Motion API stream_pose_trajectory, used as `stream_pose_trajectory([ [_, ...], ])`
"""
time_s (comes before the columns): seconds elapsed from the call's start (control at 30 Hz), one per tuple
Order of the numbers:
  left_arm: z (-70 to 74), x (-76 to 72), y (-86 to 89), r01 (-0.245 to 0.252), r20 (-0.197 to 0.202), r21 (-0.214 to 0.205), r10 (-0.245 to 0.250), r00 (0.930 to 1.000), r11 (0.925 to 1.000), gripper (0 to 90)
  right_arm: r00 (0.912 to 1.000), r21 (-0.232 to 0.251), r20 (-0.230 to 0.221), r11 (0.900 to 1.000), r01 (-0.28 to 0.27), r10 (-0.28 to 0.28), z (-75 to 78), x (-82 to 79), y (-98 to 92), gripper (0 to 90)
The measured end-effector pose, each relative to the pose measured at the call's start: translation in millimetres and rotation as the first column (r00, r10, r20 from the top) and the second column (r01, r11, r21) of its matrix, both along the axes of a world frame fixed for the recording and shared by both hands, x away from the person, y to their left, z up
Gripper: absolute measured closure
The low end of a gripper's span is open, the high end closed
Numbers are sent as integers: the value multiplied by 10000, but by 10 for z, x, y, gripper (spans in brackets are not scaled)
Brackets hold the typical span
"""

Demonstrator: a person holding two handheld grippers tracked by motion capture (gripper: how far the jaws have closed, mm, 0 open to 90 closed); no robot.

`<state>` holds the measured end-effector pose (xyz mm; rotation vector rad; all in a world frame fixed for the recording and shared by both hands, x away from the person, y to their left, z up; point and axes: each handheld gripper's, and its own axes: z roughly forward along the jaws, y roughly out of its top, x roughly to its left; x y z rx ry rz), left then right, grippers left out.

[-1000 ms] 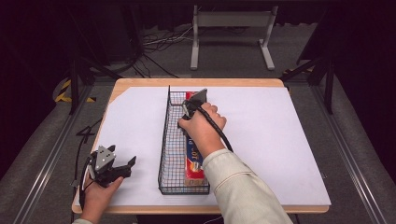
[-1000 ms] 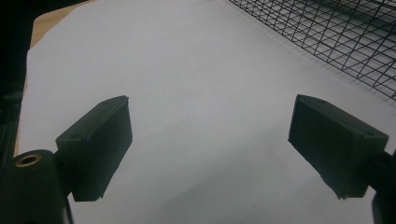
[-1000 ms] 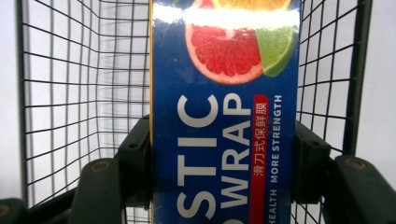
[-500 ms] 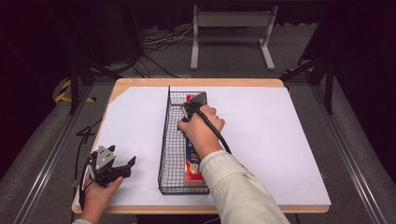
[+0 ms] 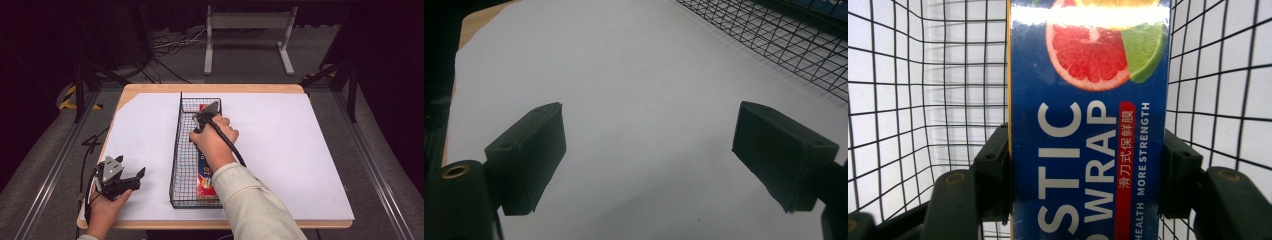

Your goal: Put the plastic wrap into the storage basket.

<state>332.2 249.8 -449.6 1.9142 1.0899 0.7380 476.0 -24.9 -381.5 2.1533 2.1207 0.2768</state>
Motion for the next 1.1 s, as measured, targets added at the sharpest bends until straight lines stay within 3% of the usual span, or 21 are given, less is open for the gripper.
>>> stream_pose_trajectory([
  [0.5, -4, 5, 15, -52, -24, -25, 52, 10000, 10000, 143, 9998, -270, -31, 9994, -209, 208, -61, -16, 46, 377],
  [0.63, -9, 9, 13, -29, -78, -63, 29, 10000, 10000, 143, 9990, -298, 190, 9988, -397, 403, -54, -32, 66, 324],
  [0.97, -15, 15, 19, -74, -148, -66, 73, 9999, 10000, 143, 9968, -96, 755, 9996, -263, 269, 166, -53, -16, 302],
  [1.1, -18, 24, 13, -80, -166, -64, 79, 9998, 9999, 143, 9902, -46, 1232, 9978, -661, 661, 294, -86, -40, 312],
])
